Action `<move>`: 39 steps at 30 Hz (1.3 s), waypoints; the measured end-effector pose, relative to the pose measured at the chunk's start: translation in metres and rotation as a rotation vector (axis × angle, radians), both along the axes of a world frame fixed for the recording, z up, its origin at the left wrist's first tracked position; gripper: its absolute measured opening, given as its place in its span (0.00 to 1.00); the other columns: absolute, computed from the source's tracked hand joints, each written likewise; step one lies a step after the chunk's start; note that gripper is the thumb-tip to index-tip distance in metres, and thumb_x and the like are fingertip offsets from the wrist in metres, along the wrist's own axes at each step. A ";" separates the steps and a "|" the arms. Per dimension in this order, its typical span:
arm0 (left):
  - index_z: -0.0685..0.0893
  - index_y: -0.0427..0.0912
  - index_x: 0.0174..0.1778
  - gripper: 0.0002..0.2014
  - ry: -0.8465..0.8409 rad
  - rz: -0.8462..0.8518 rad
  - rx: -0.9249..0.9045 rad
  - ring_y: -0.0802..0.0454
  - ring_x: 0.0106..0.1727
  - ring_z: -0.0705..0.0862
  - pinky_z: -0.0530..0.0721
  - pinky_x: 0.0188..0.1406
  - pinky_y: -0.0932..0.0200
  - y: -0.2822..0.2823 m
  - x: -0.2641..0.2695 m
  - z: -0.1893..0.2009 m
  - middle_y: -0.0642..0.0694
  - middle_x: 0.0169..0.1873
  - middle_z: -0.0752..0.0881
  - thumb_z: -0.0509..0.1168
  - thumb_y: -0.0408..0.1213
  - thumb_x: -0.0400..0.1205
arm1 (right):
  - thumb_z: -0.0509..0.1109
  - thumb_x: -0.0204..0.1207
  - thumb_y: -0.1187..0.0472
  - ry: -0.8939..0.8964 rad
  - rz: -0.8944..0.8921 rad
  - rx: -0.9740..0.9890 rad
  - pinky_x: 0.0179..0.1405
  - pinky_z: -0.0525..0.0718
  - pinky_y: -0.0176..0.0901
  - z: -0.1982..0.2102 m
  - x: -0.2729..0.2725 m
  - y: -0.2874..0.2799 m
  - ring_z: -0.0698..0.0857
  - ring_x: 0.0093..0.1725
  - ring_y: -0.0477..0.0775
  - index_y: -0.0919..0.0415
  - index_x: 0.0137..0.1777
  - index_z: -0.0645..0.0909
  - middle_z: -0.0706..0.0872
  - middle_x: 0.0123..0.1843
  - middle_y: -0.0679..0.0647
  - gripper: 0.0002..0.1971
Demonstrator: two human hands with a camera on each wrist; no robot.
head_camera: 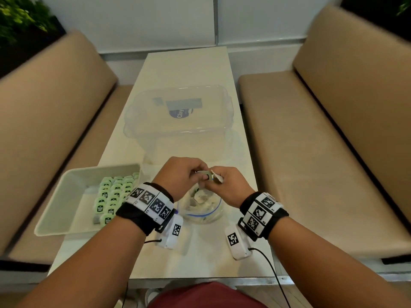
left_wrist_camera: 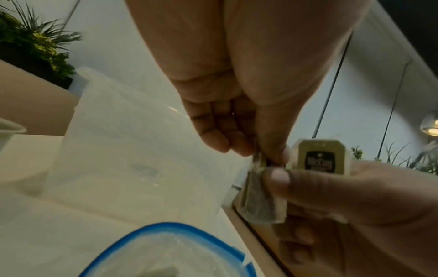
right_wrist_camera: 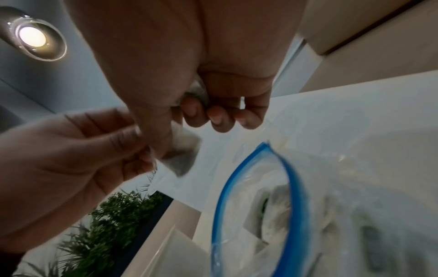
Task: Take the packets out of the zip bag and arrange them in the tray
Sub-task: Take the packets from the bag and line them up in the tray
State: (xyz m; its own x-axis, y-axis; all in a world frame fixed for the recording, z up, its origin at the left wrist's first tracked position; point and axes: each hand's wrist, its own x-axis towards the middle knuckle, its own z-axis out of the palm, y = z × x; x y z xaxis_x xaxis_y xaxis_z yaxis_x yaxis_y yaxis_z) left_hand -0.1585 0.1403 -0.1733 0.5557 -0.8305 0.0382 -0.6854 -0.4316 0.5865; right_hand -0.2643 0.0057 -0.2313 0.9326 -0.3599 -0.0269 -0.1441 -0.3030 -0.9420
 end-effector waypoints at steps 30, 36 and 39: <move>0.88 0.53 0.51 0.09 -0.161 0.057 0.227 0.57 0.44 0.84 0.74 0.40 0.64 0.171 0.161 0.075 0.58 0.38 0.84 0.72 0.50 0.78 | 0.79 0.75 0.52 -0.127 -0.002 0.095 0.33 0.72 0.41 0.048 0.168 0.162 0.73 0.29 0.47 0.66 0.32 0.82 0.78 0.26 0.55 0.18; 0.88 0.55 0.46 0.02 -0.203 -0.032 0.250 0.66 0.35 0.77 0.65 0.32 0.76 0.206 0.200 0.072 0.62 0.31 0.80 0.71 0.44 0.79 | 0.77 0.76 0.56 -0.066 0.093 -0.133 0.28 0.72 0.35 0.053 0.202 0.194 0.73 0.26 0.42 0.62 0.37 0.87 0.81 0.27 0.50 0.10; 0.88 0.51 0.46 0.03 -0.159 -0.008 0.308 0.65 0.36 0.80 0.73 0.34 0.72 0.222 0.216 0.059 0.58 0.35 0.86 0.71 0.42 0.79 | 0.73 0.78 0.62 -0.007 0.044 -0.118 0.30 0.76 0.34 0.046 0.209 0.197 0.76 0.26 0.41 0.56 0.50 0.84 0.81 0.31 0.45 0.04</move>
